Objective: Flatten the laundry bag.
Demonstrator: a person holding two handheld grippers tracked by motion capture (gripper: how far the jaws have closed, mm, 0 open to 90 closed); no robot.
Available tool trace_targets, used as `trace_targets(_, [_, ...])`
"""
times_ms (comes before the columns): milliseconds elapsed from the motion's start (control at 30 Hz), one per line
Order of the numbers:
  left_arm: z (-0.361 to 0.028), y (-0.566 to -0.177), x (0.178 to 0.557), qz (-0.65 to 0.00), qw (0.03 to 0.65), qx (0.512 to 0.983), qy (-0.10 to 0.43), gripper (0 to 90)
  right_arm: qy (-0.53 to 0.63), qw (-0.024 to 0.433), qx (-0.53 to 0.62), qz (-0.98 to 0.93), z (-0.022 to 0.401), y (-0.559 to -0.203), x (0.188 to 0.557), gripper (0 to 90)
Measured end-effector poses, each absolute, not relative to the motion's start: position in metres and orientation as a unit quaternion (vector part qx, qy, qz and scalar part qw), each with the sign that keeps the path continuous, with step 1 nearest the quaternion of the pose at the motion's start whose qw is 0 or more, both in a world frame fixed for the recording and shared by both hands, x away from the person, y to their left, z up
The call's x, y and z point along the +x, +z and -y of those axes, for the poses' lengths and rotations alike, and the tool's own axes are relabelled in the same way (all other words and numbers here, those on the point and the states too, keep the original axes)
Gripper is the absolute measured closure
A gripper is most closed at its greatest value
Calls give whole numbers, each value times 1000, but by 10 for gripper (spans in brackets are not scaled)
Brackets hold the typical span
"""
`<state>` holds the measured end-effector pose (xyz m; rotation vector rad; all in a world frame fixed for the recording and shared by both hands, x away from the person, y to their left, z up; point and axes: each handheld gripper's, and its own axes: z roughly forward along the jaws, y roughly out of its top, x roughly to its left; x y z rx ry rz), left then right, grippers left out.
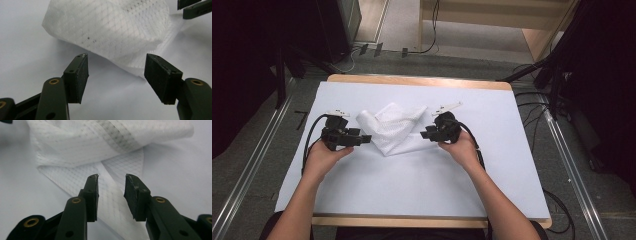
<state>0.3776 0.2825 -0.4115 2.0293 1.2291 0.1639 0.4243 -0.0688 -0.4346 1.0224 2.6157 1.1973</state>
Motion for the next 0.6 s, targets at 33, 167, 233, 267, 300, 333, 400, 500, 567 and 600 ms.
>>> trace_targets(33, [-283,-412,380,-480,375,791,63,356,388,47,338,-856,70,-437,425,632])
trace_targets(167, [-281,-416,387,-481,382,787,60,336,382,47,343,-857,71,-445,427,602])
trace_targets(233, [-277,-421,396,-485,378,787,54,338,377,38,348,-857,71,-452,428,588])
trace_targets(267, [-275,-424,398,-488,373,787,52,347,372,36,350,-859,70,-454,427,590])
trace_targets(300, [-273,-426,400,-490,366,789,52,369,370,33,351,-860,69,-457,427,605])
trace_targets(333, [-272,-428,402,-493,357,792,51,397,368,31,348,-861,68,-459,426,625])
trace_targets(400, [-271,-430,403,-496,352,792,47,439,364,30,346,-864,67,-460,426,645])
trace_targets(500, [-268,-436,407,-512,343,787,23,597,355,29,343,-869,63,-463,421,741])
trace_targets(567, [-267,-437,408,-509,341,790,18,666,352,29,342,-871,62,-463,420,782])
trace_targets(600, [-265,-437,407,-511,342,788,19,666,352,29,342,-871,62,-463,420,782])
